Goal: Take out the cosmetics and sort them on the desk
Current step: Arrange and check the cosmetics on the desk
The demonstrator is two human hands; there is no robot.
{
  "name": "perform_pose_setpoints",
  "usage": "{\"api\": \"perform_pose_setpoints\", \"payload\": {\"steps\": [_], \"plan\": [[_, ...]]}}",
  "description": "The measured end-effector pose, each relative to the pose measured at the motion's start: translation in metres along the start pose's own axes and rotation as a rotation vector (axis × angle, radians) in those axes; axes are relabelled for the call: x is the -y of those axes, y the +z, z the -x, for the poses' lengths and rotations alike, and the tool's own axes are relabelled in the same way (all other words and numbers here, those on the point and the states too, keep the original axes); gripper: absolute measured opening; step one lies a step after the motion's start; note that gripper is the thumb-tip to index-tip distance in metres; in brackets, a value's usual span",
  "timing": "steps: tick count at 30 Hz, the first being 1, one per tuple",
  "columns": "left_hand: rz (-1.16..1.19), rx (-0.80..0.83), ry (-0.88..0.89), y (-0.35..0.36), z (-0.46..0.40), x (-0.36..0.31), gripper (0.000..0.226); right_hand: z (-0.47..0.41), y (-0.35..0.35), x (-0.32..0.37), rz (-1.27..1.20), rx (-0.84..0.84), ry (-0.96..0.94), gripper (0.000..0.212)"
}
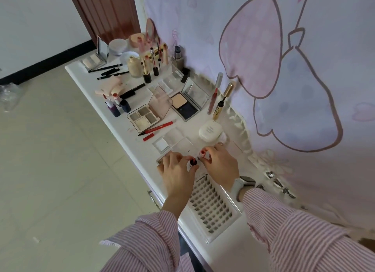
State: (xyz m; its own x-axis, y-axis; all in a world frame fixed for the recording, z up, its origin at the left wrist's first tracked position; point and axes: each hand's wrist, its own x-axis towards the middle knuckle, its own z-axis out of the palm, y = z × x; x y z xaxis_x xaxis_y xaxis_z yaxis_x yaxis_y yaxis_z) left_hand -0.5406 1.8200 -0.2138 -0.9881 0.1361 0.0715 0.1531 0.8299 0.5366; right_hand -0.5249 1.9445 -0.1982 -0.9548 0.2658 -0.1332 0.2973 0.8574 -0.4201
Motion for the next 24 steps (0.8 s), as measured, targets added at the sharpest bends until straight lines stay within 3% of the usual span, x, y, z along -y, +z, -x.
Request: {"api": "perform_pose_setpoints", "payload": {"steps": [4, 7, 9, 14, 16, 20, 24], "plan": [[0.018, 0.035, -0.004, -0.008, 0.002, 0.001, 0.049, 0.012, -0.010, 0.003, -0.137, -0.004, 0.040, 0.040], [0.092, -0.054, -0.038, -0.021, 0.017, 0.009, 0.050, 0.040, -0.012, 0.001, -0.191, -0.092, 0.025, 0.028], [0.105, -0.074, -0.099, -0.027, 0.034, 0.016, 0.047, 0.065, -0.006, -0.002, -0.116, -0.065, -0.012, 0.028], [0.170, 0.031, -0.304, -0.034, 0.071, 0.030, 0.044, 0.109, 0.027, -0.001, 0.171, 0.155, -0.006, 0.081], [0.180, 0.064, -0.345, -0.037, 0.081, 0.032, 0.044, 0.110, 0.036, 0.002, 0.222, 0.191, 0.013, 0.090], [0.249, 0.052, -0.387, -0.053, 0.098, 0.035, 0.041, 0.115, 0.039, 0.007, 0.298, 0.205, 0.006, 0.086], [0.547, 0.044, -0.536, -0.080, 0.105, 0.038, 0.039, 0.126, 0.024, 0.017, 0.187, 0.168, -0.067, 0.078]]}}
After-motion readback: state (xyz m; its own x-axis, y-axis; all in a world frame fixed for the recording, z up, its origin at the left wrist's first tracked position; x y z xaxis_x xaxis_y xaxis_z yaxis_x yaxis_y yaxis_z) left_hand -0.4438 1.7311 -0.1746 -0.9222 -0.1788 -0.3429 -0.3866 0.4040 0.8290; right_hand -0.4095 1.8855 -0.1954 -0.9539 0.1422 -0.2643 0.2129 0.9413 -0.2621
